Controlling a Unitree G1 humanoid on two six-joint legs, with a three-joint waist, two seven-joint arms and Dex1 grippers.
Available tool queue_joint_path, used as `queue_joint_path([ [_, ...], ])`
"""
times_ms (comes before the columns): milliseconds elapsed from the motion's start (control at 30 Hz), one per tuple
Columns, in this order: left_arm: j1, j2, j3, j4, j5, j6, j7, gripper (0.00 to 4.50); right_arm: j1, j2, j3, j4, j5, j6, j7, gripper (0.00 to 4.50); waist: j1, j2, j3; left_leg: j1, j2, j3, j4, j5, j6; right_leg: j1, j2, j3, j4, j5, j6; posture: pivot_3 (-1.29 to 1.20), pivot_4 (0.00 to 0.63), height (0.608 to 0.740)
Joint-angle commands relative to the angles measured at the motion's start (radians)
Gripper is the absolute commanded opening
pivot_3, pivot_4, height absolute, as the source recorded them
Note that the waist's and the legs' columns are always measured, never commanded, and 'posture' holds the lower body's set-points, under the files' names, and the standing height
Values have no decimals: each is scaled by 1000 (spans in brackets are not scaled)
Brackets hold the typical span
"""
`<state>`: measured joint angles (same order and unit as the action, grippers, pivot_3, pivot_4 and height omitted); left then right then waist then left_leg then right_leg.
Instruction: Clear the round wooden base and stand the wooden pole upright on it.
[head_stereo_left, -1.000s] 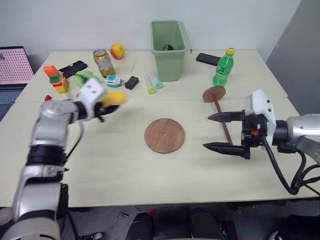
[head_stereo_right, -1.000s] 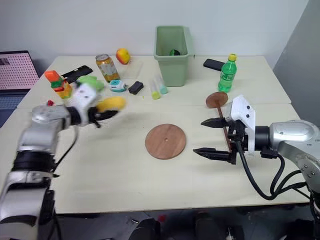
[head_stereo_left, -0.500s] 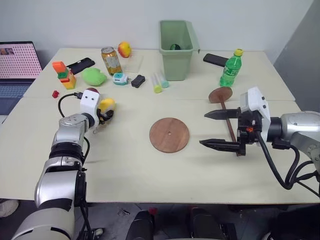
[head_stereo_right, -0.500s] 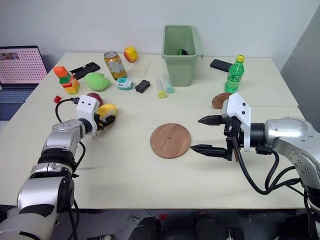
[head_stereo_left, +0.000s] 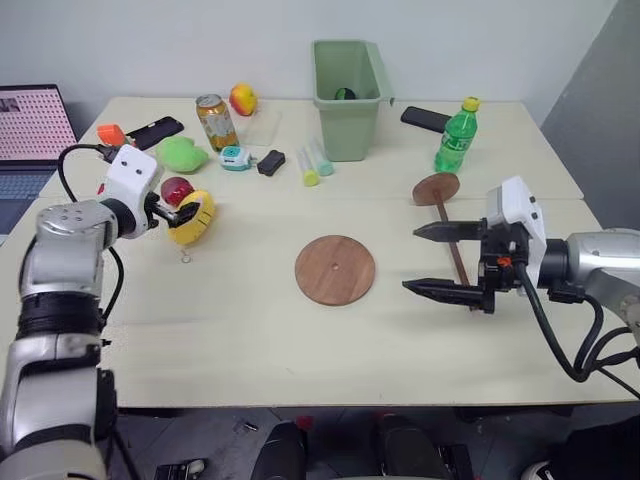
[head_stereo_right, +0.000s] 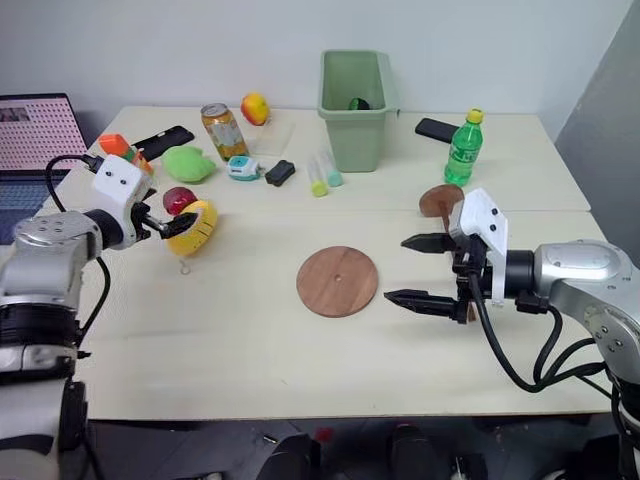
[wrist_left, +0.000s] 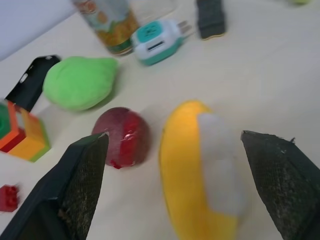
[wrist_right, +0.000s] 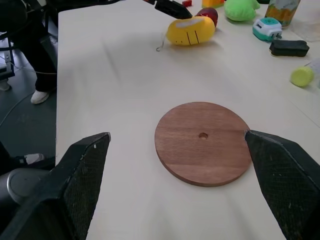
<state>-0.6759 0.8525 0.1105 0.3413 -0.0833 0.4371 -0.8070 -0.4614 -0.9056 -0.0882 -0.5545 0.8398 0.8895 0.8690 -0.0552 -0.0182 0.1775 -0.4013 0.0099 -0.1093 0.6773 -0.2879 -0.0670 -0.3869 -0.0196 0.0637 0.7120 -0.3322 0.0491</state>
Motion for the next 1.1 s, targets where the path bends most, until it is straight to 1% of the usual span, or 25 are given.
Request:
queue_joint_path([
  [33,16,57,32,-145,-67,67,-81,4419,-6,-9,-34,-21,18,-5,1,4500,0,0,0,0,0,0,0,0,1,0,0,0,0,0,0,0,150,740],
  [67,25,72,37,-176,-94,69,-124,4419,-6,-10,-36,-17,21,-3,1,4500,-1,0,0,0,0,0,0,-1,1,0,0,0,0,0,0,0,150,740],
  [167,84,134,49,-281,-223,29,-350,4419,-28,-27,-43,32,20,25,-5,4500,-2,0,0,0,0,1,0,-1,1,0,0,0,0,0,0,0,150,740],
  [233,109,154,40,-309,-269,0,-444,4419,-55,-44,-33,68,9,60,-18,4500,-2,1,1,0,1,1,-1,-1,1,0,0,1,0,0,0,0,150,740],
  [300,136,172,8,-335,-302,-42,-556,4419,-142,-76,37,161,-25,213,-75,4500,-2,1,1,1,0,2,-1,-1,1,0,0,1,0,0,0,0,150,740],
  [400,146,182,-35,-368,-364,-60,-715,4419,-287,-66,157,318,-128,353,-165,4500,-6,2,1,2,1,3,-1,-1,1,0,1,3,1,0,-1,0,150,740],
  [433,134,180,-52,-365,-371,-70,-751,4419,-343,-44,199,378,-161,400,-194,4500,-5,2,1,2,1,3,-1,-1,1,0,1,3,1,0,-1,0,150,740],
  [533,88,166,-93,-337,-370,-113,-803,4419,-480,13,331,540,-272,490,-249,4500,-7,2,2,1,1,3,-1,-1,1,-2,2,3,1,-1,-1,0,150,740],
  [567,71,159,-104,-326,-369,-118,-806,4419,-505,30,354,585,-304,487,-261,4500,-8,2,2,1,1,4,-2,-1,1,-2,2,3,1,-1,-2,0,150,740],
  [633,29,148,-135,-308,-384,-133,-807,4419,-585,98,392,750,-370,489,-296,4500,-10,2,2,0,1,3,-2,-1,1,-2,2,2,0,-1,-2,0,150,740],
  [733,-26,116,-160,-282,-390,-150,-807,4419,-694,189,466,1043,-503,405,-328,4500,-13,3,3,0,0,4,-2,-1,1,-3,1,3,1,-1,-2,0,150,740],
  [833,-47,79,-166,-261,-365,-176,-803,4419,-767,264,504,1268,-579,313,-288,4500,-19,3,3,0,0,3,-2,-1,1,-3,1,2,0,-1,-2,0,150,740],
  [900,-43,58,-162,-263,-365,-175,-787,4500,-807,322,524,1400,-629,238,-257,4200,-28,3,3,0,0,3,-2,-1,1,-3,1,2,0,-1,-2,0,150,740],
  [1000,-24,50,-158,-281,-360,-173,-774,4500,-844,376,524,1508,-685,164,-227,3668,-39,3,3,0,0,3,-2,1,-1,-3,1,2,0,-1,-2,0,150,740],
  [1100,-7,56,-150,-301,-365,-163,-769,4500,-868,402,507,1568,-727,135,-200,2845,-57,3,3,1,1,3,-3,1,-1,-3,2,2,1,-1,-2,0,150,740],
])
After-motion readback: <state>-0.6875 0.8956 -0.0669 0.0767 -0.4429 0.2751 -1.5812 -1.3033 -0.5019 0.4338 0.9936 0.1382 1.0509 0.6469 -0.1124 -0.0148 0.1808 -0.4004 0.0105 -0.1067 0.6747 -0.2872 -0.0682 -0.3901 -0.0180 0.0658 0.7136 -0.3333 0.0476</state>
